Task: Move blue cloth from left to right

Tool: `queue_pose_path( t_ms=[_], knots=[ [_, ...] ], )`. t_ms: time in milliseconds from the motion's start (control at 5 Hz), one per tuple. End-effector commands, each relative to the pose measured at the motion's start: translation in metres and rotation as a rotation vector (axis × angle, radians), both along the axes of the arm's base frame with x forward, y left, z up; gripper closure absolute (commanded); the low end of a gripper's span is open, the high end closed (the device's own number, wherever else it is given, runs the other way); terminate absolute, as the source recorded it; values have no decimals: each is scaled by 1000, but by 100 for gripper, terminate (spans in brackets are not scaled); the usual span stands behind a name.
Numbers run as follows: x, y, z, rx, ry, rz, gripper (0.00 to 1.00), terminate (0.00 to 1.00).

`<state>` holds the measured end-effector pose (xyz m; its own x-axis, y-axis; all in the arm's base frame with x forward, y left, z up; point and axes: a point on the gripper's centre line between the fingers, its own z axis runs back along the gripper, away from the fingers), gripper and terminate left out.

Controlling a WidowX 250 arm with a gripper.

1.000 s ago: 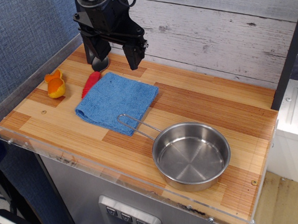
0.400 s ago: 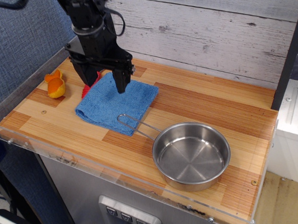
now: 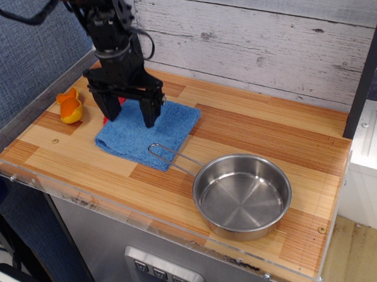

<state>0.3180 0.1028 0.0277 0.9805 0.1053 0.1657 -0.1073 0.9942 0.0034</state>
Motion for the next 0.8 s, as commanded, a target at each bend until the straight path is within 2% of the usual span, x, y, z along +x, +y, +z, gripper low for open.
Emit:
queue_pose_path(
  t_ms=[0, 400, 600],
  knots=[
    [17, -11, -14, 5, -16, -44, 0, 0],
    [13, -20, -30, 19, 23, -78, 0, 0],
    [16, -21, -31, 8, 20, -77, 0, 0]
  ],
)
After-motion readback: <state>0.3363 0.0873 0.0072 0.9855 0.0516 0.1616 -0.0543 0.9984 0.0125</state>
